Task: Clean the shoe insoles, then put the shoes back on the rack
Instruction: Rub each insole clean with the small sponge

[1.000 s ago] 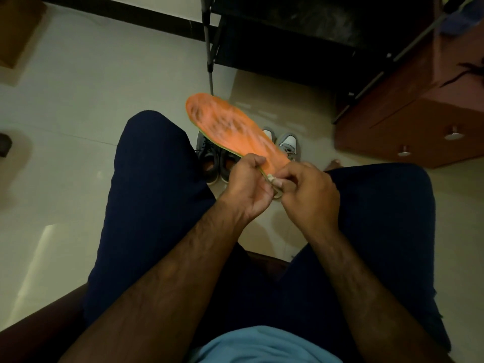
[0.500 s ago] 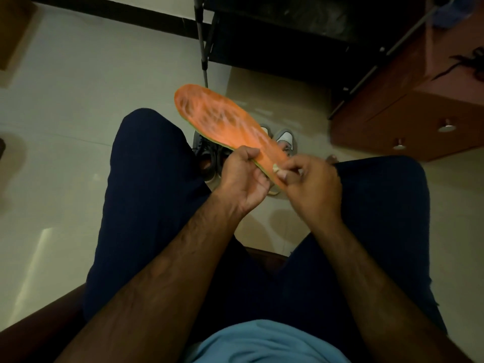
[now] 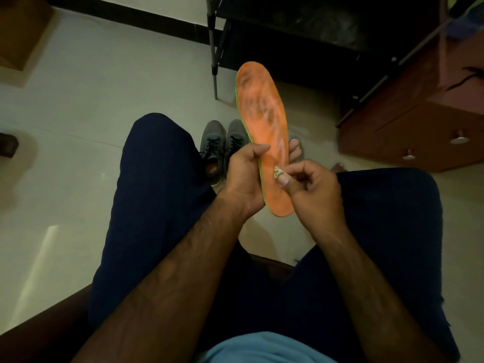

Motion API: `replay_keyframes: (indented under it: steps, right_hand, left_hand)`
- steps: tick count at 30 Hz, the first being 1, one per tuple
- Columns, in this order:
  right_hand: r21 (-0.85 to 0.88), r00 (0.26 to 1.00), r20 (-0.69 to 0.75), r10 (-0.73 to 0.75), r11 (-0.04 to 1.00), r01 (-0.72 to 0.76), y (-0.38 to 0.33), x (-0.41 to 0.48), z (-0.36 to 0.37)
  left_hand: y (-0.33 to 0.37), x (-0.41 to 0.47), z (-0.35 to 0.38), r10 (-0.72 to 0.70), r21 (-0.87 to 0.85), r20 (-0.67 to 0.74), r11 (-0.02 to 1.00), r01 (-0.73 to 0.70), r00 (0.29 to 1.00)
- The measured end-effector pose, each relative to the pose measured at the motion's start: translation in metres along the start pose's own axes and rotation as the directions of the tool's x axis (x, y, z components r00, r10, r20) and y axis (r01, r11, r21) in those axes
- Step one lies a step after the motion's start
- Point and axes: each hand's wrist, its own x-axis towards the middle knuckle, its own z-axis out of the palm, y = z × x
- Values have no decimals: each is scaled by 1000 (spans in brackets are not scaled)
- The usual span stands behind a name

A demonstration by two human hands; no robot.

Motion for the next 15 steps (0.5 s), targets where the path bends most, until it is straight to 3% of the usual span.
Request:
replay_keyframes:
  steps: [4,7,11,15]
  right_hand:
    - [8,998,32,-57,998,57,-9,-21,0]
    - [-178,988,-36,-152,974,143,-10,-29,4]
    - [-389,949,-132,-287,895,217,-17,-6,-2]
    - [-386,950,-212,-229,913,134,-22,26,-7]
  left_hand:
    - [6,5,-3,14,-26,113,1000,-11,993]
    - [3,7,-2,-10,-13,146,1000,12,989]
    - [-1,5,-3,-3,-20,79,1000,4,997]
    - [-6,0,-1,74,92,-66,993,-68,995]
